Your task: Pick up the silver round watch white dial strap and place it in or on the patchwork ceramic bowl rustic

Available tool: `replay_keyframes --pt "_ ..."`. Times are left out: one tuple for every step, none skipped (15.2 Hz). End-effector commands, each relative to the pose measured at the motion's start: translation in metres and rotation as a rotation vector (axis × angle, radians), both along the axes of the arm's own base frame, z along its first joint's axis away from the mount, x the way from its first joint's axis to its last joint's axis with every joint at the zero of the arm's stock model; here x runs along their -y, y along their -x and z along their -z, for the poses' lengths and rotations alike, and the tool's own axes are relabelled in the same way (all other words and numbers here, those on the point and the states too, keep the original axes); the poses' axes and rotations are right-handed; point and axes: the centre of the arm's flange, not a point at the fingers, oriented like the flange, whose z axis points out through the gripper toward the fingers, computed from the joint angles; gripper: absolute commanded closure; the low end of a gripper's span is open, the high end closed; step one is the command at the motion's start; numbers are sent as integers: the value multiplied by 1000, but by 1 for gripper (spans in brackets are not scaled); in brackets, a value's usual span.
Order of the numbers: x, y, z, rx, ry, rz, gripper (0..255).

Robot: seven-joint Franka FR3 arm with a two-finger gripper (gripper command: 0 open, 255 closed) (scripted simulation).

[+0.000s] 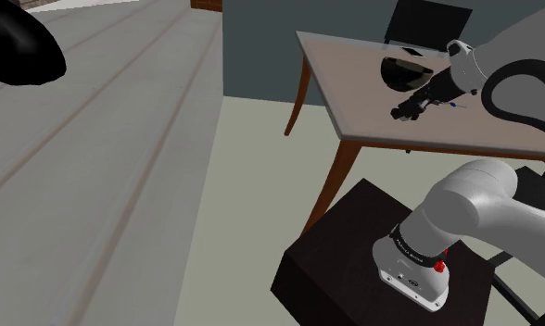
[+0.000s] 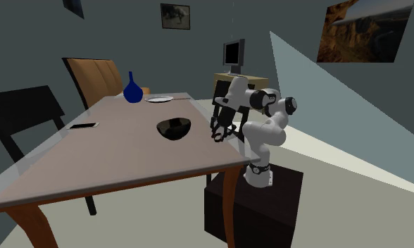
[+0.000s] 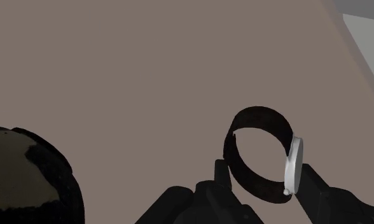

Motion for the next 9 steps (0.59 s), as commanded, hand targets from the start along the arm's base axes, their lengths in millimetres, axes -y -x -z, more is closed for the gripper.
replay_keyframes --pt "0 0 -4 -4 -1 -1 255" --pt "0 0 -9 -4 -1 -1 255" --pt "0 0 -14 -4 -1 -1 255" --pt "0 0 -20 -4 -1 -1 255" --pt "0 0 -25 -4 -1 -1 255" --pt "0 0 -30 -4 -1 -1 255" --pt "0 0 -36 -4 -1 -1 255" --pt "0 0 -41 -4 -1 -1 255" --pt "0 0 -46 -4 -1 -1 255"
